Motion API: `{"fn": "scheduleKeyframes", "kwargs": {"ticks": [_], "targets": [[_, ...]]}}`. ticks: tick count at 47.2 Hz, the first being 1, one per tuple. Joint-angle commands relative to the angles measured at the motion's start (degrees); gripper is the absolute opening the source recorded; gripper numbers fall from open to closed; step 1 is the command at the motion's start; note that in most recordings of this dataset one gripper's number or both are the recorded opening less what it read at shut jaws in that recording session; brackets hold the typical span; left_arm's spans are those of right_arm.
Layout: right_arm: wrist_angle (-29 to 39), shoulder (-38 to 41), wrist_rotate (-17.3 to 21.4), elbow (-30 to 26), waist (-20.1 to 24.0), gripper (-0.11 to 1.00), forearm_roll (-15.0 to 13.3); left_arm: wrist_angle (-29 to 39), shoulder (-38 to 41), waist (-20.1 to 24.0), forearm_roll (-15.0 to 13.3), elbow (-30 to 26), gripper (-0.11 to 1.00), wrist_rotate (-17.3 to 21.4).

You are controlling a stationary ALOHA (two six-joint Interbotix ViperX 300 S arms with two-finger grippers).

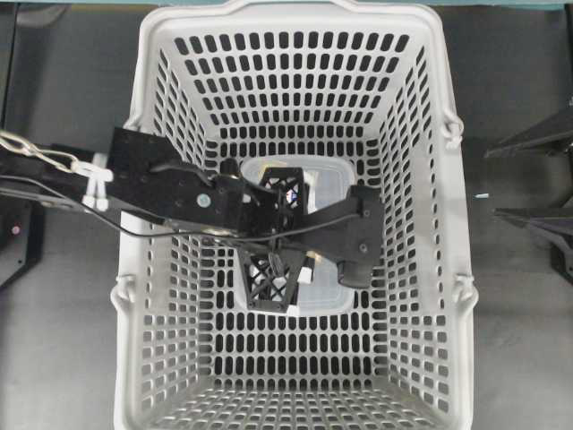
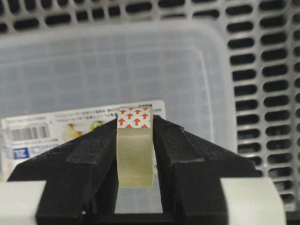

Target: Pick up the cellophane tape from the shopping basket with the left arm.

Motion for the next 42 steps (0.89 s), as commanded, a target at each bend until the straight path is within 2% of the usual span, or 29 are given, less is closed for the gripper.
{"fn": "scheduleKeyframes", "kwargs": {"ticks": [1,11,18,28,42], "targets": [[-0.7,0.4,0.1,-0.3,0.1,0.77,0.2,2.4,-2.1,-0.2,0.2,-3.6,0.18,0.0],[-0.6,0.4,0.1,-0.1,0.1,0.77,0.2,14.2,-2.5,-0.2,0.2,-12.5,0.18,-0.2],[-0.6,0.3,0.2,0.3,0.1,0.77,0.2,20.1,-2.5,-0.5,0.2,-19.3,0.18,-0.9],[-0.8,-0.4,0.3,0.4,0.2,0.77,0.4,25.7,-2.1,-1.1,0.2,-25.7,0.18,-1.0],[-0.8,-0.8,0.3,1.0,0.1,0.77,0.4,28.6,-0.2,-1.4,0.2,-29.4,0.18,-0.8]]}}
